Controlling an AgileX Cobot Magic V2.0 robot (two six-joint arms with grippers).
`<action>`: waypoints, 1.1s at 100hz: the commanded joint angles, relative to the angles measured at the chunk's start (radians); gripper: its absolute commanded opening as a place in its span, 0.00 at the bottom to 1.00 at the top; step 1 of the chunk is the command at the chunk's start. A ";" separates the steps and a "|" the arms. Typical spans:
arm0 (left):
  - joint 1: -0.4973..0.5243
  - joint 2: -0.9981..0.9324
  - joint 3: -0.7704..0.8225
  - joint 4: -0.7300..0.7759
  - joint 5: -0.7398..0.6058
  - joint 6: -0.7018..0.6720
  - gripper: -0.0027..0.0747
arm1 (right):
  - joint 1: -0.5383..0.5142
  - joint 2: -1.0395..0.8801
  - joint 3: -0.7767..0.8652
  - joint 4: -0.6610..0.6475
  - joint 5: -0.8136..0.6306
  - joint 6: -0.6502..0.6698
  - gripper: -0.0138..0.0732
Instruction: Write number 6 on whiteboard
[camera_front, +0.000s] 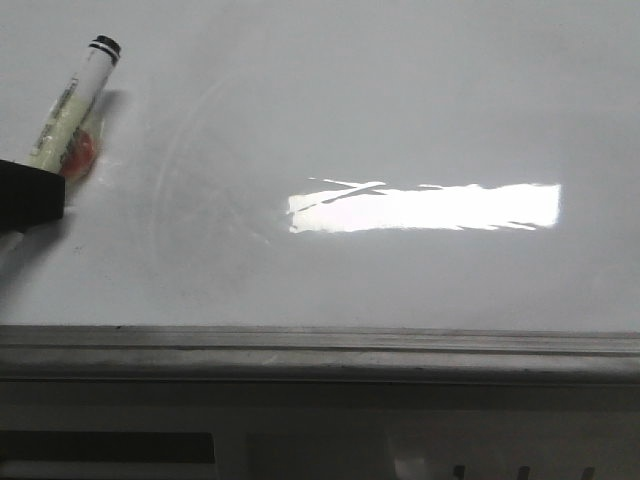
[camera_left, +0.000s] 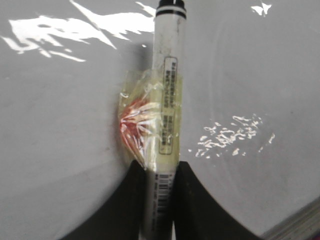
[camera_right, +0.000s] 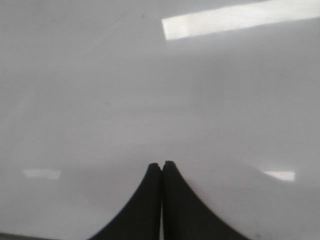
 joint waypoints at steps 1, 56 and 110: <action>-0.007 0.001 -0.036 0.073 -0.004 0.002 0.01 | 0.028 0.052 -0.082 0.000 0.009 -0.010 0.09; -0.097 0.003 -0.146 0.426 -0.023 0.002 0.01 | 0.434 0.314 -0.394 0.000 0.108 -0.228 0.24; -0.164 0.003 -0.146 0.717 -0.091 0.002 0.01 | 0.815 0.502 -0.474 0.070 -0.071 -0.228 0.61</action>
